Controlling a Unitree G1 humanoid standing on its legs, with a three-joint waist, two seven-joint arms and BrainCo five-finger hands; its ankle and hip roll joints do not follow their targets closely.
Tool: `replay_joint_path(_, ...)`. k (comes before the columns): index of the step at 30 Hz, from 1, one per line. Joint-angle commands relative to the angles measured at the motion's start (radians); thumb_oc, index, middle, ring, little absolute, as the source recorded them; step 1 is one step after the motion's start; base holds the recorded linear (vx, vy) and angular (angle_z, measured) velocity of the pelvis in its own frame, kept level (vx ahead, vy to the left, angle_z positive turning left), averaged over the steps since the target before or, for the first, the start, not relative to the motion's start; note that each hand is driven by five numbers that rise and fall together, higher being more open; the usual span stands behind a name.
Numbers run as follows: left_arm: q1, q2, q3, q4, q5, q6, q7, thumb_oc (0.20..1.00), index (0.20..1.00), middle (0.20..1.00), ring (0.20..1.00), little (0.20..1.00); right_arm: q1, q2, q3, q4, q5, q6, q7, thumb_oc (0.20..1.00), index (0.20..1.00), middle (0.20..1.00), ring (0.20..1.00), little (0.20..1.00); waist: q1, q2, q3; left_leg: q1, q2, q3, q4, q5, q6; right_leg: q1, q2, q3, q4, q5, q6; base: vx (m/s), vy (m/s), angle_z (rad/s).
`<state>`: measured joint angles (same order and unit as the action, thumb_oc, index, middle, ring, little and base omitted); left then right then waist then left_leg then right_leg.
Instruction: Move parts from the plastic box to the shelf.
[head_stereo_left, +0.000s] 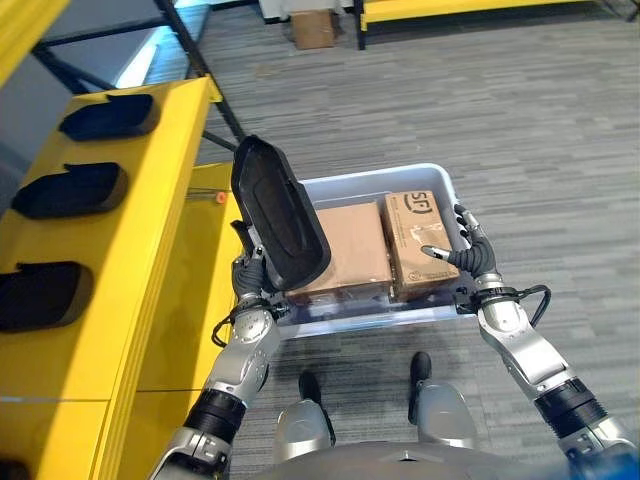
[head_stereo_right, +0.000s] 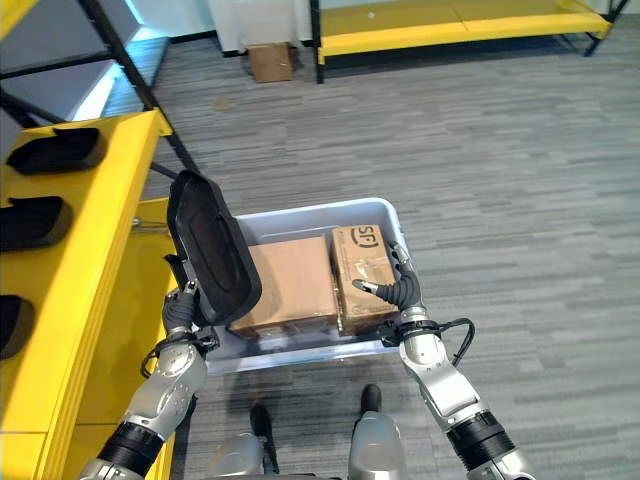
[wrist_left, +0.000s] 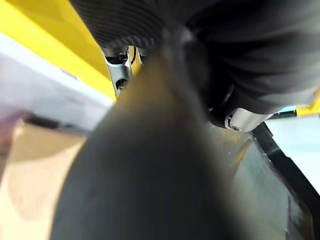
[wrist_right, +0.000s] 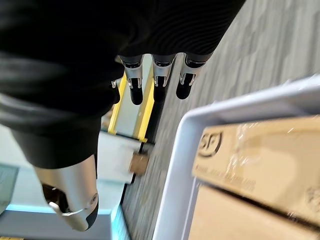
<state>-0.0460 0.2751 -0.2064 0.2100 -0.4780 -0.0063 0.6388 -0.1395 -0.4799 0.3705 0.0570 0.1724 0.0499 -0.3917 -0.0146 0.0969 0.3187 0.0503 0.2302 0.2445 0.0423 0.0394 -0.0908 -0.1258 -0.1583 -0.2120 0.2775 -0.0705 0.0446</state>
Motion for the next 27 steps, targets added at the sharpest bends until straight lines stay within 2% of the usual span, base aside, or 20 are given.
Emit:
replay_joint_path(1, -0.04, 0.077, 0.061, -0.094, 0.099, -0.07, 0.009, 0.2, 0.2, 0.2, 0.2, 0.2, 0.003, 0.021, 0.003, -0.069, -0.026, -0.03, 0.014, 1.0, 1.0, 1.0, 1.0, 1.0, 0.019, -0.044, -0.008, -0.1, 0.055, -0.092, 0.061, 0.099, -0.039, 0.13, -0.009, -0.073, -0.038, -0.076, -0.009, -0.06, -0.095, 0.19)
replay_joint_path(3, -0.007, 0.079, 0.081, -0.117, 0.106, -0.077, 0.004, 0.2, 0.2, 0.2, 0.2, 0.2, -0.001, 0.02, 0.014, -0.076, -0.032, -0.024, 0.028, 1.0, 1.0, 1.0, 1.0, 1.0, 0.033, -0.032, -0.006, -0.108, 0.081, -0.114, 0.047, 0.153, -0.05, 0.121, -0.013, -0.09, -0.013, -0.092, -0.013, -0.06, -0.031, 0.11)
replay_joint_path(5, 0.012, 0.079, 0.089, -0.126, 0.105, -0.088, 0.001, 0.2, 0.2, 0.2, 0.2, 0.2, 0.001, 0.017, 0.024, -0.083, -0.039, -0.021, 0.035, 1.0, 1.0, 1.0, 1.0, 1.0, 0.035, -0.021, -0.008, -0.117, 0.109, -0.089, 0.034, 0.195, -0.06, 0.118, -0.018, -0.117, 0.006, -0.105, -0.017, -0.05, -0.01, 0.21)
replay_joint_path(6, 0.018, 0.079, 0.094, -0.124, 0.106, -0.096, -0.01, 0.2, 0.2, 0.2, 0.2, 0.2, 0.005, 0.016, 0.026, -0.091, -0.047, -0.025, 0.039, 1.0, 1.0, 1.0, 1.0, 1.0, 0.026, -0.022, -0.013, -0.113, 0.132, -0.031, 0.026, 0.206, -0.079, 0.13, -0.029, -0.146, 0.01, -0.125, -0.012, -0.06, -0.058, 0.32)
replay_joint_path(8, 0.012, 0.088, 0.091, -0.11, 0.096, -0.095, -0.041, 0.2, 0.2, 0.2, 0.2, 0.2, 0.015, 0.013, 0.034, -0.113, -0.041, -0.022, 0.011, 1.0, 1.0, 1.0, 1.0, 1.0, 0.001, -0.028, -0.015, -0.108, 0.167, 0.099, 0.059, 0.222, -0.099, 0.148, -0.045, -0.221, 0.001, -0.125, -0.01, -0.16, -0.111, 0.65)
replay_joint_path(9, 0.005, 0.09, 0.089, -0.105, 0.098, -0.092, -0.048, 0.2, 0.2, 0.2, 0.2, 0.2, 0.018, 0.01, 0.035, -0.117, -0.031, -0.018, 0.001, 1.0, 1.0, 1.0, 1.0, 1.0, -0.004, -0.028, -0.016, -0.113, 0.175, 0.127, 0.086, 0.215, -0.099, 0.15, -0.046, -0.236, -0.002, -0.124, -0.013, -0.23, -0.136, 1.02)
replay_joint_path(11, -0.017, 0.099, 0.078, -0.083, 0.112, -0.097, -0.064, 0.2, 0.2, 0.2, 0.2, 0.2, 0.024, 0.005, 0.031, -0.117, -0.008, -0.014, -0.014, 1.0, 1.0, 1.0, 1.0, 1.0, -0.026, -0.041, -0.022, -0.104, 0.19, 0.224, 0.189, 0.139, -0.077, 0.148, -0.055, -0.278, -0.006, -0.118, -0.02, -0.28, -0.143, 1.22)
replay_joint_path(12, -0.027, 0.109, 0.069, -0.087, 0.135, -0.093, -0.068, 0.2, 0.2, 0.2, 0.2, 0.2, 0.028, 0.002, 0.019, -0.105, 0.003, -0.016, -0.009, 1.0, 1.0, 1.0, 1.0, 1.0, -0.027, -0.055, -0.029, -0.1, 0.175, 0.25, 0.295, 0.09, -0.065, 0.152, -0.055, -0.292, -0.033, -0.105, -0.023, -0.27, -0.103, 1.2)
replay_joint_path(14, -0.036, 0.117, 0.06, -0.097, 0.159, -0.098, -0.078, 0.2, 0.2, 0.2, 0.2, 0.2, 0.026, 0.001, 0.009, -0.094, 0.008, -0.03, -0.018, 1.0, 1.0, 1.0, 1.0, 1.0, -0.02, -0.06, -0.034, -0.107, 0.162, 0.253, 0.39, 0.066, -0.065, 0.162, -0.046, -0.3, -0.061, -0.097, -0.025, -0.23, 0.043, 0.91)
replay_joint_path(15, -0.046, 0.128, 0.05, -0.116, 0.207, -0.101, -0.087, 0.2, 0.2, 0.2, 0.2, 0.2, 0.03, 0.004, -0.013, -0.097, 0.019, -0.038, -0.037, 1.0, 1.0, 1.0, 1.0, 1.0, -0.013, -0.056, -0.043, -0.097, 0.121, 0.252, 0.365, 0.021, -0.044, 0.161, -0.049, -0.308, -0.072, -0.076, -0.011, -0.19, 0.232, 0.62)
replay_joint_path(16, -0.048, 0.136, 0.047, -0.129, 0.224, -0.096, -0.088, 0.2, 0.2, 0.2, 0.2, 0.2, 0.033, 0.009, -0.02, -0.097, 0.025, -0.038, -0.044, 1.0, 1.0, 1.0, 1.0, 1.0, -0.009, -0.054, -0.047, -0.087, 0.097, 0.256, 0.326, 0.001, -0.03, 0.162, -0.058, -0.316, -0.077, -0.06, 0.0, -0.13, 0.236, 0.65)
replay_joint_path(17, -0.047, 0.137, 0.046, -0.131, 0.226, -0.095, -0.088, 0.2, 0.2, 0.2, 0.2, 0.2, 0.034, 0.01, -0.021, -0.097, 0.025, -0.038, -0.045, 1.0, 1.0, 1.0, 1.0, 1.0, -0.009, -0.055, -0.047, -0.084, 0.092, 0.257, 0.32, 0.0, -0.027, 0.164, -0.06, -0.317, -0.078, -0.057, 0.002, -0.05, 0.22, 0.63)
replay_joint_path(19, -0.054, 0.144, 0.041, -0.146, 0.266, -0.079, -0.087, 0.2, 0.2, 0.2, 0.2, 0.2, 0.034, 0.036, -0.018, -0.092, 0.033, -0.034, -0.057, 1.0, 1.0, 1.0, 1.0, 1.0, 0.003, -0.052, -0.068, -0.023, 0.013, 0.262, 0.202, -0.084, 0.019, 0.164, -0.084, -0.335, -0.09, -0.012, 0.037, -0.08, 0.338, 0.73)
replay_joint_path(22, -0.064, 0.158, 0.038, -0.175, 0.3, -0.058, -0.09, 0.2, 0.2, 0.2, 0.2, 0.2, 0.032, 0.065, -0.002, -0.101, 0.021, -0.047, -0.036, 1.0, 1.0, 1.0, 1.0, 1.0, 0.03, -0.049, -0.087, 0.006, -0.055, 0.23, 0.111, -0.102, 0.039, 0.168, -0.102, -0.342, -0.12, 0.032, 0.073, -0.07, 0.32, 0.55)
replay_joint_path(27, -0.036, 0.168, 0.06, -0.223, 0.35, -0.045, -0.102, 0.2, 0.2, 0.2, 0.2, 0.2, 0.018, 0.095, 0.035, -0.13, 0.022, -0.051, -0.002, 1.0, 1.0, 1.0, 1.0, 1.0, 0.085, -0.057, -0.096, 0.015, -0.119, 0.189, 0.064, -0.108, 0.059, 0.188, -0.13, -0.37, -0.17, 0.096, 0.105, -0.07, 0.252, 0.76)
